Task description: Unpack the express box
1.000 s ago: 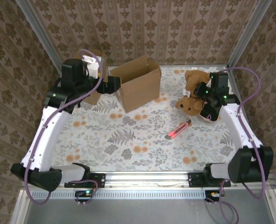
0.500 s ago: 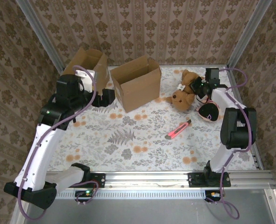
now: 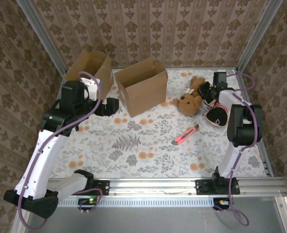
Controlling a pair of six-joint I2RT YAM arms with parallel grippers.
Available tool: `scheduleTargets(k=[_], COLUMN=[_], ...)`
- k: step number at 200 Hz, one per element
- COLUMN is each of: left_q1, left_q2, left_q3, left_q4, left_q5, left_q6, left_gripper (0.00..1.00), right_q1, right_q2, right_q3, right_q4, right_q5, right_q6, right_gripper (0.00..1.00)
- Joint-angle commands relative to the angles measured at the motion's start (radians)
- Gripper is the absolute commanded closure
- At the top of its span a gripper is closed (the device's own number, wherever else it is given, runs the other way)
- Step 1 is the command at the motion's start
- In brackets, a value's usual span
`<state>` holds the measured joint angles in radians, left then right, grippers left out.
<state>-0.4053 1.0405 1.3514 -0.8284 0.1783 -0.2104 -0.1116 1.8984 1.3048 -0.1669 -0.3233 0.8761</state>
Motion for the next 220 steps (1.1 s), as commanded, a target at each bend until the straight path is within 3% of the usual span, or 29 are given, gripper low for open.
scheduleTargets(k=[1, 33, 60, 89, 166, 220], left_q1=[-0.004, -0.004, -0.004, -0.003, 0.047, 0.156], left_q2=[-0.016, -0.014, -0.021, -0.03, -0.072, -0.121], left_q3=[-0.006, -0.011, -0.021, -0.032, -0.067, -0.2], left_q4=[-0.018, -0.022, -0.018, -0.012, 0.082, 0.238], left_q5=[-0.004, -0.004, -0.003, -0.017, -0.02, -0.208], left_q6=[-0.003, 0.002, 0.014, 0.032, 0.06, 0.097], left_gripper=[0.0, 0.0, 0.0, 0.0, 0.0, 0.0], right_q1=[-0.003, -0.005, -0.004, -0.006, -0.014, -0.012], right_q2=[0.018, -0.009, -0.037, -0.082, -0.36, -0.734], right_q3=[0.035, 0.053, 0.064, 0.074, 0.066, -0.158], right_q4=[-0.05, -0.088, -0.116, -0.153, -0.267, -0.133], right_q5=[0.025, 0.045, 0.057, 0.08, 0.148, 0.277], right_q6=[-0.063, -0.107, -0.14, -0.175, -0.34, -0.522], right_gripper=[0.78, 0.45, 0.29, 0.0, 0.0, 0.0])
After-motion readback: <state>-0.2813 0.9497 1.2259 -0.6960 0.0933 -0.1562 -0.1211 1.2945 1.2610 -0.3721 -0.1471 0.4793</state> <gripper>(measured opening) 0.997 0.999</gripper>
